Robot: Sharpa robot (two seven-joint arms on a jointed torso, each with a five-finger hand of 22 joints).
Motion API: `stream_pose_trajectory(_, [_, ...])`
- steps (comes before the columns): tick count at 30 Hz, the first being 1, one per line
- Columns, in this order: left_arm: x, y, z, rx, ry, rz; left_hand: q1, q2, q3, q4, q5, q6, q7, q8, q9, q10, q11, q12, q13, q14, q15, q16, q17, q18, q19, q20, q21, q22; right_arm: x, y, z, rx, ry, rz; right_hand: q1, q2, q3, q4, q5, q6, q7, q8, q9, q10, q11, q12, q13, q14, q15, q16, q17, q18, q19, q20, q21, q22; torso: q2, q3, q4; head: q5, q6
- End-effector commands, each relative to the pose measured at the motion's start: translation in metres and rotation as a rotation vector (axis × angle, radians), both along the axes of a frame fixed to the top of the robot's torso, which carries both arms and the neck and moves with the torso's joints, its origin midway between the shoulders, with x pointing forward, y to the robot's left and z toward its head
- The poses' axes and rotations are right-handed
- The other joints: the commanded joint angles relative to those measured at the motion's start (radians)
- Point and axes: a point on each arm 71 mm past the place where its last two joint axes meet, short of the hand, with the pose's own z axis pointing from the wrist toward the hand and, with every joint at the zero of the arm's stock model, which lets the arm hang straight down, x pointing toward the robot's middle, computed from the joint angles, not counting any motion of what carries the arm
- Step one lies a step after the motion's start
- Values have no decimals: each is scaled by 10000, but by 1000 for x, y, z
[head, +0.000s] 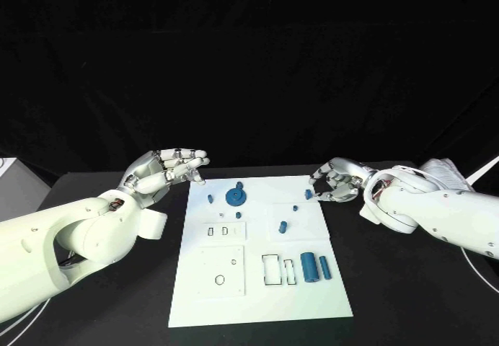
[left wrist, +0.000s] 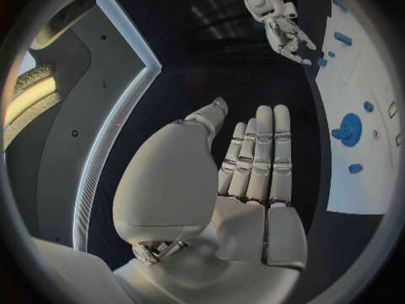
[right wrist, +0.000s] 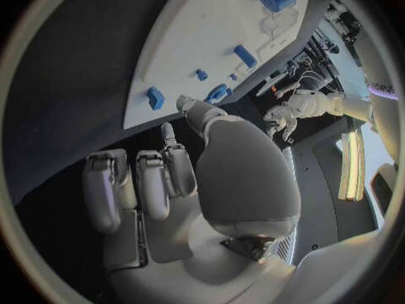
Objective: Assemble the parts on the task board
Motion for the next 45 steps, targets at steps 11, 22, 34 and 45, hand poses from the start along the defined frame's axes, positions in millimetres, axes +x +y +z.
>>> stream_pose_trajectory(11, [1,-1,1,-85,-115,-190,-87,21,47,-28,22,-91,0,-52,14,-92,-12,-35,-5,-54,-8,39,-6,25,-44,11,56,15,5,-1,-8,-374,-93,-35,1,-92,-81,-50,-36,-61,42,-66,-18,-100,6,-58,820,848,55,48,1708,-60,655,57,-60,2118,37,15,36,-4,-66])
stream_pose_trajectory(22, [1,-1,1,-72,-108,-182,-87,21,47,-28,22,-91,0,-52,14,-92,-12,-35,-5,-54,-8,39,-6,25,-44,11,56,15,9,3,-17,-466,-5,-147,-23,-38,-96,-19,-19,-83,50,-83,-24,-92,13,-50,828,849,61,52,1717,-64,664,61,-50,2131,30,17,31,1,-119])
stream_pose_trajectory(34, [1,-1,1,-68,-100,-200,-92,24,52,-44,22,-93,3,-57,20,-101,-8,-30,-1,-68,-3,51,-11,26,-66,18,77,26,14,7,-20,-561,-90,-228,-34,100,-60,27,-11,-44,54,-74,-19,-57,15,-12,862,854,65,60,1737,-73,688,68,-24,2161,27,4,42,-39,-114])
stream_pose_trajectory(45, [1,-1,1,-61,-89,-218,-92,24,52,-44,22,-93,3,-57,20,-101,-8,-30,-1,-68,-3,51,-11,26,-66,18,77,26,16,11,-23,-562,-46,-172,-103,414,142,119,-118,436,-24,138,58,57,-50,105,967,862,17,73,1772,-91,736,40,29,2226,31,7,36,-12,-126])
